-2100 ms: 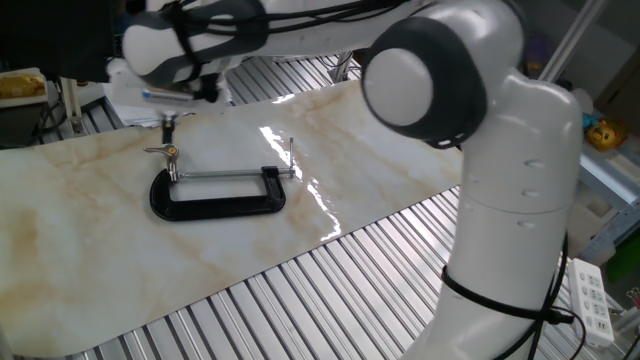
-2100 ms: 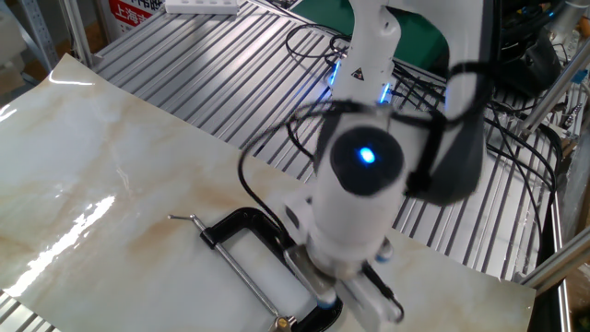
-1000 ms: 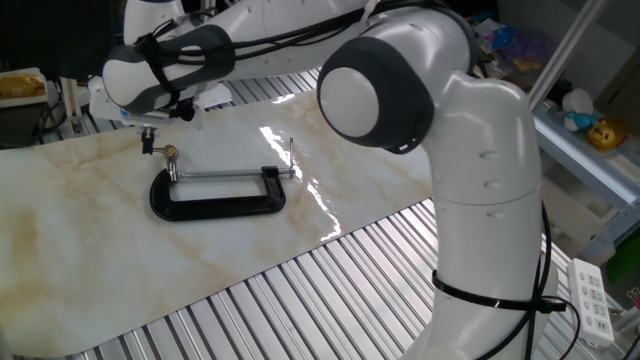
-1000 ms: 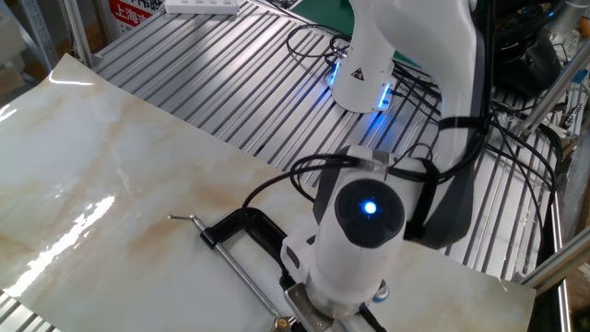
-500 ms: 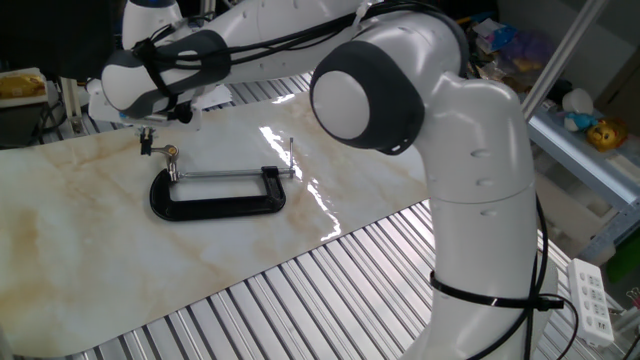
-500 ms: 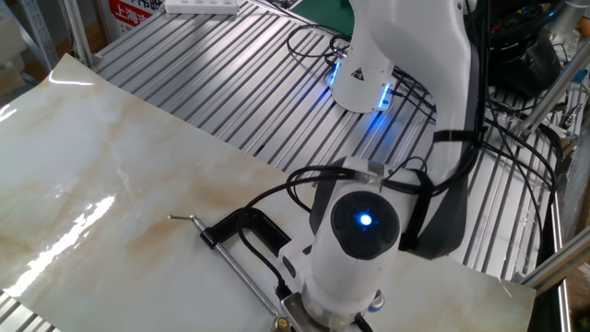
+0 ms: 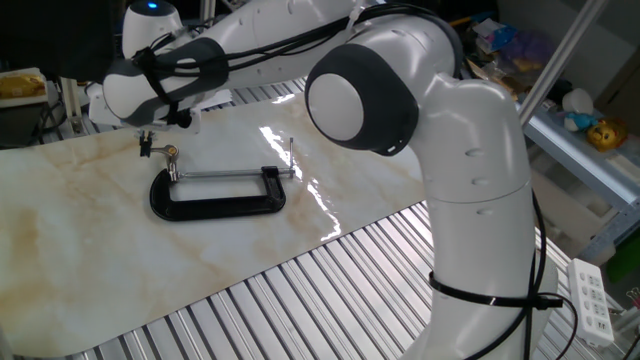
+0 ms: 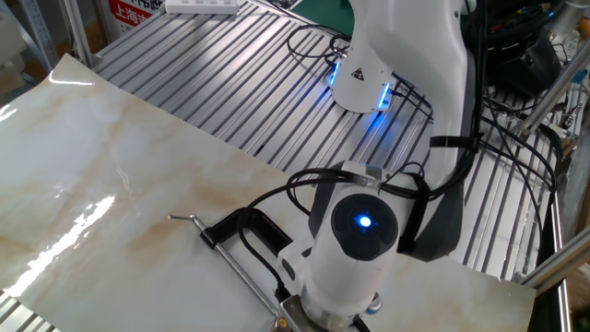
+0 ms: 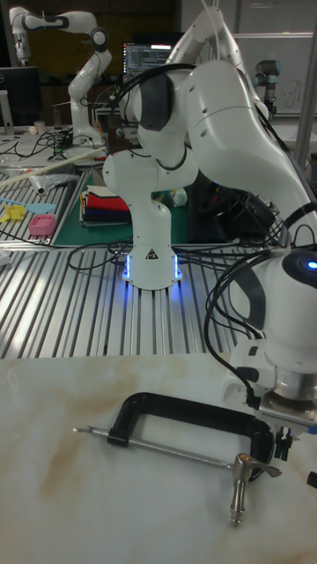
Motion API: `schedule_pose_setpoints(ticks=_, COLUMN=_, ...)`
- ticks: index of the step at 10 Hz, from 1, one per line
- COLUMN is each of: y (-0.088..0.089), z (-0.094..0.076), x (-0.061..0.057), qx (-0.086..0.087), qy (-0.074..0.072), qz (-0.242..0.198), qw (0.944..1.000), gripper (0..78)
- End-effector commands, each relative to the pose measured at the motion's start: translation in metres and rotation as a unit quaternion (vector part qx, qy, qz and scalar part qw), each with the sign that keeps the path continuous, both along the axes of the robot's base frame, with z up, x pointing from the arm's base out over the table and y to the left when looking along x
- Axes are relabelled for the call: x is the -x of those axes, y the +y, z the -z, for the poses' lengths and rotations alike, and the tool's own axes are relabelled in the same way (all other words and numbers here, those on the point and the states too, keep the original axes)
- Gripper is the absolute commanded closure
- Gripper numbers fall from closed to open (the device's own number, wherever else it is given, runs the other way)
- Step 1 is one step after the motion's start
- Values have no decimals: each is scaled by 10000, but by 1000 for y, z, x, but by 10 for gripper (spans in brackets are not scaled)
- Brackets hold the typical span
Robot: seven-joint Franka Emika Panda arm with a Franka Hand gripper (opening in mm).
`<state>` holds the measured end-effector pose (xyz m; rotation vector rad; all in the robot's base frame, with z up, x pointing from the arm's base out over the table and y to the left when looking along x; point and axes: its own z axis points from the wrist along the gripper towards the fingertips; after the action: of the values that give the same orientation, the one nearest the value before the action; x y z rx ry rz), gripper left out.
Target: Turn off the water tap
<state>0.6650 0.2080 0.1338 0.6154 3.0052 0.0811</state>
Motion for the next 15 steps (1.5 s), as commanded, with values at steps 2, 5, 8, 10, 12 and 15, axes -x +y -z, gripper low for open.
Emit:
schedule_pose_setpoints(ticks=2, y=-1, z=4, x=-2, qx=35, qy=-63, qz=-5, qw=10000, gripper=776)
schedule_pose_setpoints(ticks=5, y=-3, z=6, x=-7, qx=49, qy=-99, qz=11, qw=9999, gripper=776)
schedule_pose_setpoints(ticks=8, y=-6, z=6, x=-12, qx=61, qy=-120, qz=1, qw=9999, gripper=776)
schedule_pose_setpoints(ticks=10, y=-9, z=8, x=-16, qx=80, qy=-157, qz=-15, qw=9998, gripper=776)
schedule_pose_setpoints(ticks=12, y=-14, z=6, x=-26, qx=87, qy=-160, qz=-49, qw=9998, gripper=776)
schedule_pose_setpoints(ticks=15, y=-21, z=2, x=-37, qx=89, qy=-160, qz=-97, qw=9998, gripper=776)
